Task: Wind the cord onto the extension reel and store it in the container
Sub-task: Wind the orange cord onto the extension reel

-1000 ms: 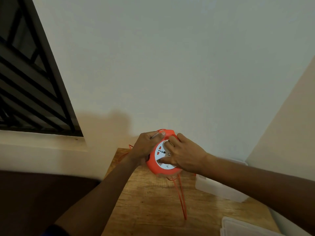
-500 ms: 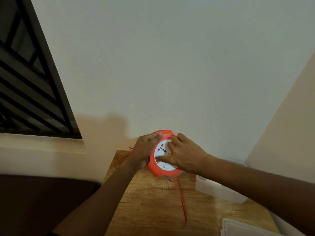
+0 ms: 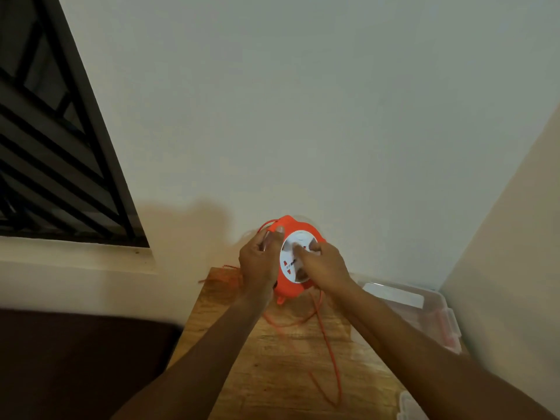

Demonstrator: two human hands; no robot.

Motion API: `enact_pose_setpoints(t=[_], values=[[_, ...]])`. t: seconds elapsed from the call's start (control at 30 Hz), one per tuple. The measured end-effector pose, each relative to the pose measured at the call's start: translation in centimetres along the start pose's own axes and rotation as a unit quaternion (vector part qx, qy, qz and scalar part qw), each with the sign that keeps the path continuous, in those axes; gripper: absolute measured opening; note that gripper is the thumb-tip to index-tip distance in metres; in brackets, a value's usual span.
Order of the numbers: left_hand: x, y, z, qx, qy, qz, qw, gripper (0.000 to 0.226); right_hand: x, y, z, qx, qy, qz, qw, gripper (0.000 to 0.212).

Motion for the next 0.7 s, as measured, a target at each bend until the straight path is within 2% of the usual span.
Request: enact_pose_setpoints(t=[0.07, 0.1, 0.17, 0.23, 0.3, 0.37, 0.43, 0.5, 0.57, 0.7], values=[[-0.6, -0.6, -0.2, -0.026, 0.001, 0.018, 0.999, 0.029, 0.6, 0.5, 0.2, 0.046, -0.052, -0.092, 0.993, 0.04], [-0.7, -0.7, -0.3, -0.037, -0.003, 0.032, 0.999, 0.028, 0.8, 0.4, 0.4, 0.04, -0.068, -0.089, 0.993, 0.041], [-0.8, -0.7, -0.2, -0.057, -0.009, 0.058, 0.997, 0.028, 0.7, -0.4, 0.7, -0.021, -0.073, -0.012, 0.997, 0.057], [-0.9, -0.7, -0.1, -0.08, -0.005, 0.1, 0.992, 0.03, 0.1, -1.7, 1.2, -0.133, -0.019, 0.15, 0.979, 0.062], [-0.9, -0.6, -0.2, -0.095, -0.003, 0.111, 0.989, 0.03, -0.7, -3.2, 2.3, -0.252, 0.055, 0.318, 0.912, 0.052], [-0.9, -0.4, -0.3, -0.106, -0.011, 0.094, 0.99, 0.027, -1.0, -4.8, 3.8, -0.385, 0.113, 0.45, 0.798, 0.035], [-0.7, -0.4, -0.4, -0.111, -0.033, 0.088, 0.989, 0.027, -0.3, -5.3, 5.0, -0.481, 0.1, 0.513, 0.704, 0.027], [-0.4, -0.4, -0.3, -0.119, -0.064, 0.08, 0.988, 0.031, 0.7, -5.0, 5.6, -0.529, 0.053, 0.565, 0.631, 0.024], [0.0, -0.6, -0.3, -0.119, -0.096, 0.059, 0.986, 0.034, 1.1, -4.7, 5.6, -0.539, 0.02, 0.592, 0.598, 0.026], [0.2, -0.6, -0.7, -0.1, -0.134, 0.016, 0.986, 0.032, 1.4, -3.8, 5.1, -0.527, 0.004, 0.651, 0.546, 0.044]])
Point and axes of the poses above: each hand's wrist, its own z-axis away from the middle knuckle, its own x-axis out of the palm, y = z × x, the point moved 8 cm from there along -z, towards the middle knuckle, and after that the axes turned 14 degrees about z, right-handed, at the moved point
